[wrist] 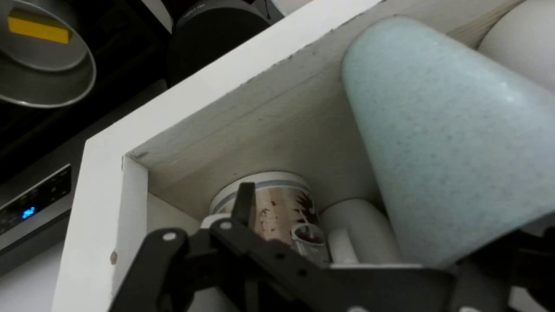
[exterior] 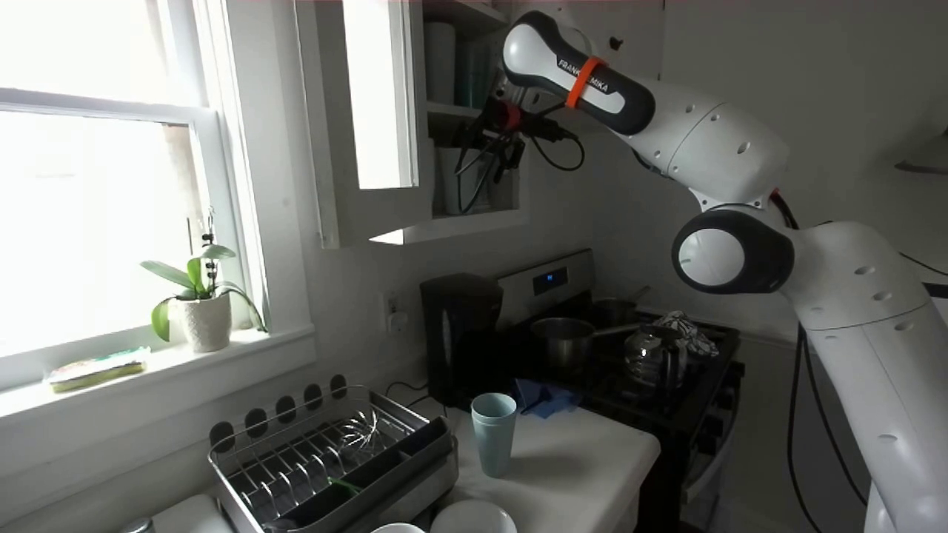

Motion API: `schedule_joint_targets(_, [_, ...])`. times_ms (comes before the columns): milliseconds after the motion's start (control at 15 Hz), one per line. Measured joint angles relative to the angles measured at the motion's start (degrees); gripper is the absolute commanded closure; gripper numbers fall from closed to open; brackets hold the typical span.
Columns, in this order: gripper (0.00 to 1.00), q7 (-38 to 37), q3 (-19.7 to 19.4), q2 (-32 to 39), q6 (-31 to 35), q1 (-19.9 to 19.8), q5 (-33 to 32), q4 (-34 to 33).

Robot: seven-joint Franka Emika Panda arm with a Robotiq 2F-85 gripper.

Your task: Place the cup in the cabinet, then close the cabinet

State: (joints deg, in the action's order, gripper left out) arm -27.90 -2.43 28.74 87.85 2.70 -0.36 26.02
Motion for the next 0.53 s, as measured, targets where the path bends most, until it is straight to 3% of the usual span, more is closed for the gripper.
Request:
schedule_joint_targets(67, [0.09,-0.1,-0.2,0.1,0.5,0.0,-0.2,0.0])
schedule_joint_targets(267, [0.00,-0.3,-0.9,0.1,0.9,0.0,-0.6,0.0])
schedule_joint_targets(533, [0.00,-0.2,-1.0,-0.1,0.9,0.2,-0.6,-0.1])
